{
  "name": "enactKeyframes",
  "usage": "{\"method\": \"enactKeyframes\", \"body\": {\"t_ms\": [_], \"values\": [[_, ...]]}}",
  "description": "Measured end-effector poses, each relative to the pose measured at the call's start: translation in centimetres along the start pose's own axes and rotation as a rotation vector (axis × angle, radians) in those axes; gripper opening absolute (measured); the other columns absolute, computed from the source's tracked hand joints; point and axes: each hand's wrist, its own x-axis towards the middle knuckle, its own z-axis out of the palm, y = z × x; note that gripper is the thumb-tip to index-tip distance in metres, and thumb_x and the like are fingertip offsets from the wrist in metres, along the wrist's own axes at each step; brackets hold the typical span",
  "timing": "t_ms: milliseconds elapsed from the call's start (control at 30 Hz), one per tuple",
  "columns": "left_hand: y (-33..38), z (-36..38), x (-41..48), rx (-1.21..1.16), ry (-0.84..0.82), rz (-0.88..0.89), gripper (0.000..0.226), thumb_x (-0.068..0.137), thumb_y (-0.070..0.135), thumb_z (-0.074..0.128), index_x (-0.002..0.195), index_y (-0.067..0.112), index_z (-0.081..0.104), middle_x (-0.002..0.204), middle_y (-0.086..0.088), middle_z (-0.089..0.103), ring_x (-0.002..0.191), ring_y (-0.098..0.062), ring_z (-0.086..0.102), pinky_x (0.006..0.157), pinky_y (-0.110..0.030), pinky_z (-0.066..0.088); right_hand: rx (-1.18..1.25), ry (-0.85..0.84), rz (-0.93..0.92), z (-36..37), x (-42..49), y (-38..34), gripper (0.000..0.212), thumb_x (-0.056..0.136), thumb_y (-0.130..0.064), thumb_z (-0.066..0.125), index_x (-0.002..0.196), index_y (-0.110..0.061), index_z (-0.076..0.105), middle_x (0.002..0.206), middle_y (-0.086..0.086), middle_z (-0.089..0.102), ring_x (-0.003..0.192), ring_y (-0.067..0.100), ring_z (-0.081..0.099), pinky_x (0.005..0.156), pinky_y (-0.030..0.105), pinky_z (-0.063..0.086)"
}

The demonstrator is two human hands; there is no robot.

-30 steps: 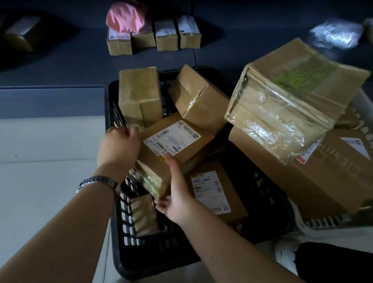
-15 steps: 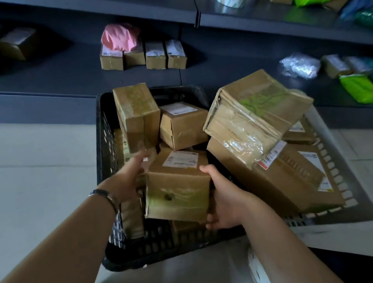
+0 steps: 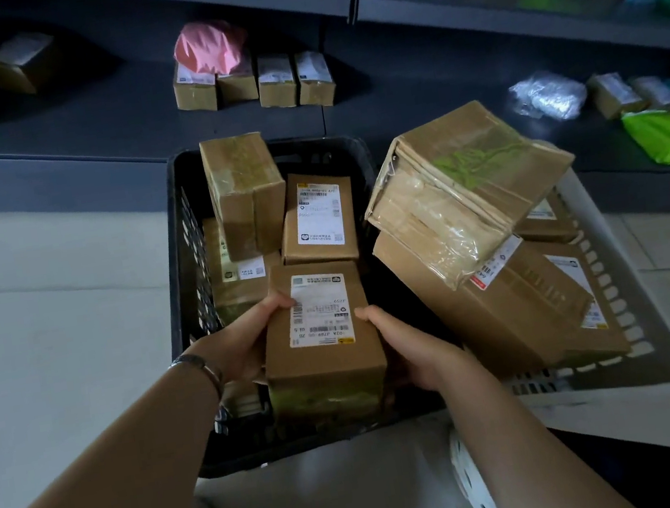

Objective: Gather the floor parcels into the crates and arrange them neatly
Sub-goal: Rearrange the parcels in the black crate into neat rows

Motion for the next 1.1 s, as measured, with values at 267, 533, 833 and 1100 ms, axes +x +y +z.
{"method": "enactKeyframes", "body": {"t_ms": [267,533,833,1100], "values": [[1.0,-0.2,-0.1,0.18,-0.103,-0.07,0.066,0.074,0.042,0.074,0.13,0.017,0.053,0.129,-0.012,0.061,0.119,-0.038,0.056,0.106,-0.058,0.038,0.152,0.02,-0.123,-0.1,2.8,-1.6,0.041,0.097,-0.058,0.044,0.103,-0.028,0.071,0.09,0.004,0.076,0.088,0.025,0.071,0.085,0.039,0.055],[-2.8,1.9,4.0,-0.353,0.194,-0.074,0.091,0.068,0.089,0.045,0.108,0.012,0.071,0.109,-0.022,0.071,0.091,-0.037,0.07,0.079,-0.05,0.055,0.287,0.124,-0.026,-0.8,7.2,1.2,0.057,0.099,-0.063,0.03,0.094,-0.022,0.069,0.068,0.003,0.073,0.066,0.019,0.067,0.063,0.03,0.049],[-3.3,4.0,5.4,-0.293,0.175,0.038,0.072,0.089,0.073,0.031,0.103,0.014,0.07,0.084,-0.011,0.074,0.089,-0.028,0.066,0.084,-0.038,0.05,0.342,0.358,-0.2,-1.5,8.5,0.4,0.043,0.096,-0.057,0.047,0.072,-0.027,0.067,0.065,-0.003,0.064,0.058,0.015,0.06,0.059,0.03,0.044],[-2.6,5.0,5.0,-0.164,0.172,0.114,0.067,0.091,0.071,0.023,0.099,0.022,0.068,0.08,-0.003,0.075,0.076,-0.018,0.069,0.064,-0.031,0.052,0.37,0.475,-0.208,-0.7,7.3,0.5,0.086,0.065,-0.09,0.042,0.123,-0.031,0.067,0.123,0.0,0.068,0.116,0.026,0.062,0.106,0.049,0.044]]}}
